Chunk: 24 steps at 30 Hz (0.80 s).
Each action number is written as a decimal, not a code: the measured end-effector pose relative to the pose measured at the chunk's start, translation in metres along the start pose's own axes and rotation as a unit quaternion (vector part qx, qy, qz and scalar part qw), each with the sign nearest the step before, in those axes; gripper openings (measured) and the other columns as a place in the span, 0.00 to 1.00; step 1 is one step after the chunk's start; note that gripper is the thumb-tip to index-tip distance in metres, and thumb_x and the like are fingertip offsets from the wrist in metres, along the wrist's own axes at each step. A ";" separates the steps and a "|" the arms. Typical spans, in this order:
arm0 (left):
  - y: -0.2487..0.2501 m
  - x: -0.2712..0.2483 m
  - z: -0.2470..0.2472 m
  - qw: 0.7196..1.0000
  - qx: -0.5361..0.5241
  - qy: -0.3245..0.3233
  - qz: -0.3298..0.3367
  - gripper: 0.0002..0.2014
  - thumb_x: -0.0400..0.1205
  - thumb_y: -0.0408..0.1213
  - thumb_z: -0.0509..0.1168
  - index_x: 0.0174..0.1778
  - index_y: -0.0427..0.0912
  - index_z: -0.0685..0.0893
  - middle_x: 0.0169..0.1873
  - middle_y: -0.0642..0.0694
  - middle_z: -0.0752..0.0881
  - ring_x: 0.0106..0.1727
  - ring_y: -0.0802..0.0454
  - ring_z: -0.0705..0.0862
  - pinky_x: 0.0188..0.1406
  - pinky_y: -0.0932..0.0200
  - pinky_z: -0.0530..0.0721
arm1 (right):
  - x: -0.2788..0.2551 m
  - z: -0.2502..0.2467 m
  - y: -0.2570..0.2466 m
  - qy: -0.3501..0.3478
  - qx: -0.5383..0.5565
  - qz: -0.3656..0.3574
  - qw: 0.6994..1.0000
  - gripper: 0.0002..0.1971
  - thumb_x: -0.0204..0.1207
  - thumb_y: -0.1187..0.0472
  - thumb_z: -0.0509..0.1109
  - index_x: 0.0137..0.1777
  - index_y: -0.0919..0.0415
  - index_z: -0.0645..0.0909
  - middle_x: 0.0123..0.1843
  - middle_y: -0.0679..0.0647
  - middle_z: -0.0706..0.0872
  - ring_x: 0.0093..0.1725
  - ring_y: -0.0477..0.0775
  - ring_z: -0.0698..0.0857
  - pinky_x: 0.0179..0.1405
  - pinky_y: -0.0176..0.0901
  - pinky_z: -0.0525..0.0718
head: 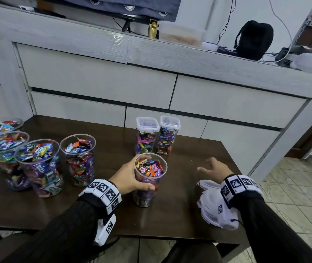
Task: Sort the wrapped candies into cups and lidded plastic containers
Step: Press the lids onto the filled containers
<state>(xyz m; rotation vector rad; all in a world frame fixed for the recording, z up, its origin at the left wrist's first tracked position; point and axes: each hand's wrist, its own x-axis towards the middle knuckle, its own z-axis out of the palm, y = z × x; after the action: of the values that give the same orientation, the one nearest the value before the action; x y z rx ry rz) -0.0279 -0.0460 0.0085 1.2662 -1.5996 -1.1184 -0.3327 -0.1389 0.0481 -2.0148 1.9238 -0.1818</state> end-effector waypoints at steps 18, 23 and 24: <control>-0.002 0.003 -0.001 0.999 0.002 -0.014 -0.030 0.46 0.63 0.35 0.85 0.74 0.53 0.68 0.67 0.54 0.80 0.70 0.57 0.78 0.74 0.44 0.76 | 0.021 0.000 0.016 0.044 -0.040 0.112 0.992 0.31 0.74 0.45 0.72 0.63 0.68 0.64 0.63 0.67 0.81 0.61 0.65 0.82 0.51 0.49 0.76; -0.005 0.004 0.000 1.000 -0.011 -0.016 -0.021 0.45 0.64 0.34 0.85 0.73 0.54 0.69 0.67 0.55 0.80 0.70 0.57 0.78 0.74 0.45 0.77 | -0.003 -0.047 -0.031 0.067 0.085 -0.087 0.990 0.32 0.76 0.44 0.69 0.71 0.64 0.65 0.67 0.62 0.81 0.64 0.59 0.81 0.58 0.45 0.77; -0.005 0.004 0.000 1.000 -0.014 -0.017 -0.020 0.45 0.63 0.34 0.85 0.73 0.55 0.69 0.67 0.55 0.80 0.70 0.58 0.78 0.74 0.45 0.77 | -0.011 -0.050 -0.046 0.065 0.114 -0.141 0.981 0.30 0.76 0.44 0.69 0.70 0.61 0.66 0.67 0.59 0.81 0.63 0.56 0.81 0.56 0.42 0.76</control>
<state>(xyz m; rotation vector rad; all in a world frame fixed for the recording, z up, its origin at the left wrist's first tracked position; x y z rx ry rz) -0.0270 -0.0505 0.0041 1.2717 -1.5856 -1.1888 -0.3062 -0.1349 0.1113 -2.1513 1.5923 -0.5903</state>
